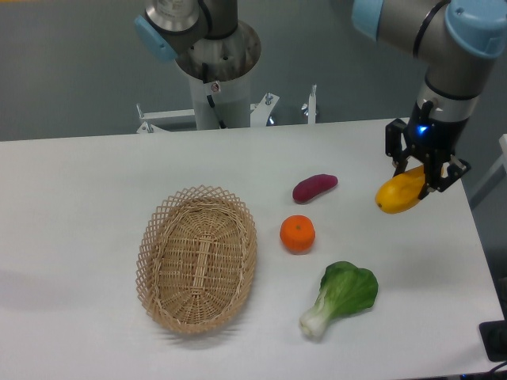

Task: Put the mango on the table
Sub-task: 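Lower the gripper holding the yellow mango toward the table surface, then set the mango down beside the sweet potato and open the gripper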

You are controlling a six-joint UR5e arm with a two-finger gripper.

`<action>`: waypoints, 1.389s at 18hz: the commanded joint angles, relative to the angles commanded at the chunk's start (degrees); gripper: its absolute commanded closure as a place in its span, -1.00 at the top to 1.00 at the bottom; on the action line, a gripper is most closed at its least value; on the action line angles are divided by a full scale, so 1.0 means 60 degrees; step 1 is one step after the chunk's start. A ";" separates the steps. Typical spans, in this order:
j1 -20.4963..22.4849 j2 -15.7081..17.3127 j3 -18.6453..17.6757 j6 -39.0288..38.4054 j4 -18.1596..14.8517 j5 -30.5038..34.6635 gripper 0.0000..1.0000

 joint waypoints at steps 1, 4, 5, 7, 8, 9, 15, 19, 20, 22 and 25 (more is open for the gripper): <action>-0.0058 0.0015 -0.0175 -0.0059 0.0279 0.0000 -0.02; -0.0074 0.0000 -0.0703 -0.0133 0.1114 0.0000 -0.02; -0.0074 -0.0014 -0.0878 -0.0133 0.1465 0.0000 -0.02; -0.0103 -0.0058 -0.1347 -0.0060 0.2255 0.0014 -0.02; -0.0103 -0.0131 -0.1479 0.0100 0.2593 0.0029 -0.03; -0.0088 -0.0233 -0.1597 0.0290 0.2712 0.0087 -0.03; 0.0248 -0.0483 -0.2534 0.2794 0.2757 0.0146 -0.03; 0.0454 -0.0600 -0.3295 0.3806 0.3253 0.0687 -0.03; 0.0541 -0.0615 -0.3558 0.4069 0.3589 0.0703 -0.03; 0.0761 -0.0615 -0.3867 0.4436 0.3914 0.0703 -0.03; 0.0951 -0.0601 -0.4116 0.4759 0.3915 0.0703 -0.03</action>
